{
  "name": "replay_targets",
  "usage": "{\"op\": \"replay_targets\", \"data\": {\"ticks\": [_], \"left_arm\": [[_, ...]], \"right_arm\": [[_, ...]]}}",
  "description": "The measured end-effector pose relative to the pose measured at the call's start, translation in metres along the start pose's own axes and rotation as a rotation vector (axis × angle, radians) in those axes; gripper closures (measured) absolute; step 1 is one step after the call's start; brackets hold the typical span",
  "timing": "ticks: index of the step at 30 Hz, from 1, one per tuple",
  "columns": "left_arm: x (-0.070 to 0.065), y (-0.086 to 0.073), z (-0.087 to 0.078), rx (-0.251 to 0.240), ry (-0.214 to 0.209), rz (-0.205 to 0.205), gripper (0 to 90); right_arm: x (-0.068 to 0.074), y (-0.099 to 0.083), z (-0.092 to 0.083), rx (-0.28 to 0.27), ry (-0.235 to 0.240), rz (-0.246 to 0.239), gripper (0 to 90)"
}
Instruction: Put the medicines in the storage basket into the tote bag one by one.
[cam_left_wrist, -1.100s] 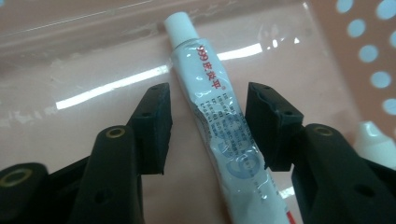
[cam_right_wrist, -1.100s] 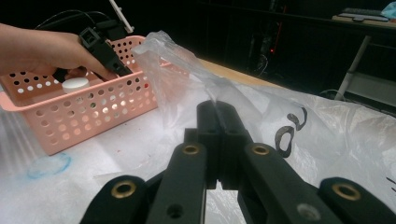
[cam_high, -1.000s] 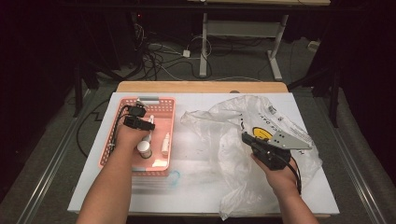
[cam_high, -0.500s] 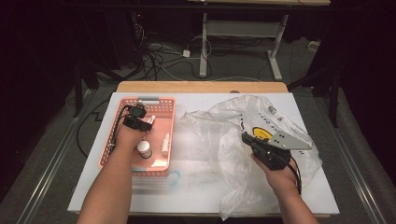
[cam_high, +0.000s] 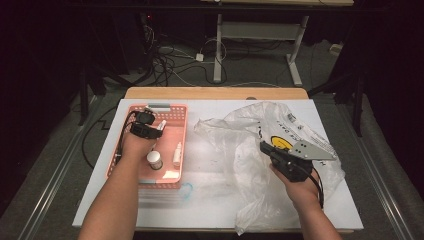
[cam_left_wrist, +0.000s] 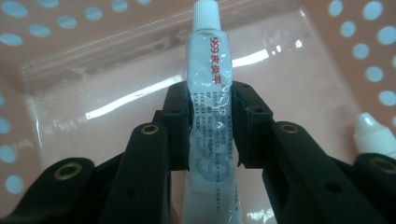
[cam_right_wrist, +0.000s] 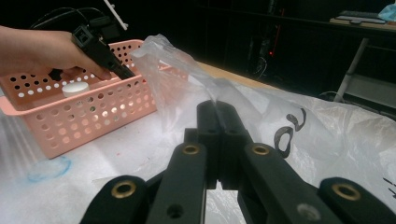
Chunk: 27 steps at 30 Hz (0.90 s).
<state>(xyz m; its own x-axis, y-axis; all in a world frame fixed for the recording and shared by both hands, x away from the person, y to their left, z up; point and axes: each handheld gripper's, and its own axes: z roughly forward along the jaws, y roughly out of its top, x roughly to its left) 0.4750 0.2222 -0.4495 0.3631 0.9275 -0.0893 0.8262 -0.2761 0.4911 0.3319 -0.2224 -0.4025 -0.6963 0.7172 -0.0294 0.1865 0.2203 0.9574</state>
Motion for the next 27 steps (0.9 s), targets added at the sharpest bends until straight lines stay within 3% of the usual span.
{"op": "replay_targets", "data": {"ticks": [14, 27], "left_arm": [[-0.008, -0.008, -0.03, -0.121, -0.039, 0.005, 68.2], [-0.007, -0.028, -0.063, -0.251, -0.061, 0.007, 68.3]], "right_arm": [[-0.001, 0.0, -0.001, -0.008, 0.006, 0.003, 90.0], [0.002, 0.001, -0.001, -0.008, 0.01, -0.002, 90.0]]}}
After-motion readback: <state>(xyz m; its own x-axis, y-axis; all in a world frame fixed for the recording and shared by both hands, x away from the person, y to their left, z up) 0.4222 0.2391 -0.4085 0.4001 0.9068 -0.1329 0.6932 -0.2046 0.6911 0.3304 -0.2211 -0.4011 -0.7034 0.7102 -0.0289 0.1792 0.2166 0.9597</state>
